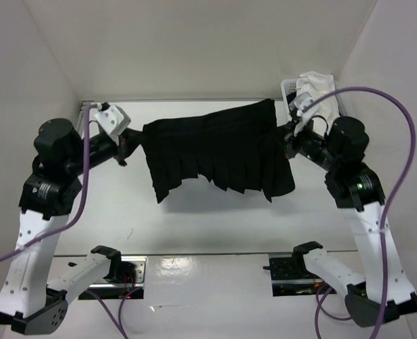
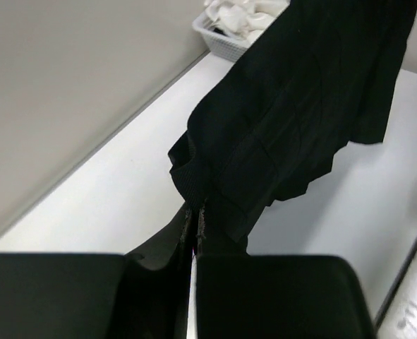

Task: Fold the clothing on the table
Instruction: Flatten the skirt out

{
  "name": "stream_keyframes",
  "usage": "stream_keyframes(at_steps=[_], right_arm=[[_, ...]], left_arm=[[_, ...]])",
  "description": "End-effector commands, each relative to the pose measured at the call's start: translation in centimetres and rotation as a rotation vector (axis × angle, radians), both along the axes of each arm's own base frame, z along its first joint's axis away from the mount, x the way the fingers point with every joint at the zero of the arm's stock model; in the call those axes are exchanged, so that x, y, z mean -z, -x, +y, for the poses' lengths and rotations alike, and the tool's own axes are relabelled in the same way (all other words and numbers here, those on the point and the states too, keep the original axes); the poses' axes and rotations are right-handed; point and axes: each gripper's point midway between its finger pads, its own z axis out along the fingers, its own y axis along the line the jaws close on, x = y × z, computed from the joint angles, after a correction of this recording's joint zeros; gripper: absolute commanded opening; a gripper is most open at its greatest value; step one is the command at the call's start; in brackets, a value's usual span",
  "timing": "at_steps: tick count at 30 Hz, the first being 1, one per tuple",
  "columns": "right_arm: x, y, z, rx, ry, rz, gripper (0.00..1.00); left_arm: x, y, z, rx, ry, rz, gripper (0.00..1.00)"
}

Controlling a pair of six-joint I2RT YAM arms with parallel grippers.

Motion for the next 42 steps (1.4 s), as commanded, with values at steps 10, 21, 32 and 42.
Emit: stream_keyframes(at_steps=[10, 21, 32, 42], right_arm=[[-0.8, 5.7, 1.5, -0.243, 0.004, -0.031, 0.00], [9.9, -4.5, 0.0, -0.025, 0.056, 0.255, 0.00], [19.8, -14.7, -2.1, 0.174, 0.164, 0.428, 0.00], [26.9, -24.8, -5.6, 0.487, 0.185, 0.518, 0.68]], left_arm=[[-0.3, 8.5, -0.3, 0.224, -0.081, -0.075, 0.00], [11.8, -4.2, -0.7, 0.092, -0.112, 0.266, 0.00], [25.1, -17.4, 5.6, -0.118, -0.152, 0.526, 0.00], [27.9, -25.1, 7.6, -0.205, -0.132, 0.533, 0.90]])
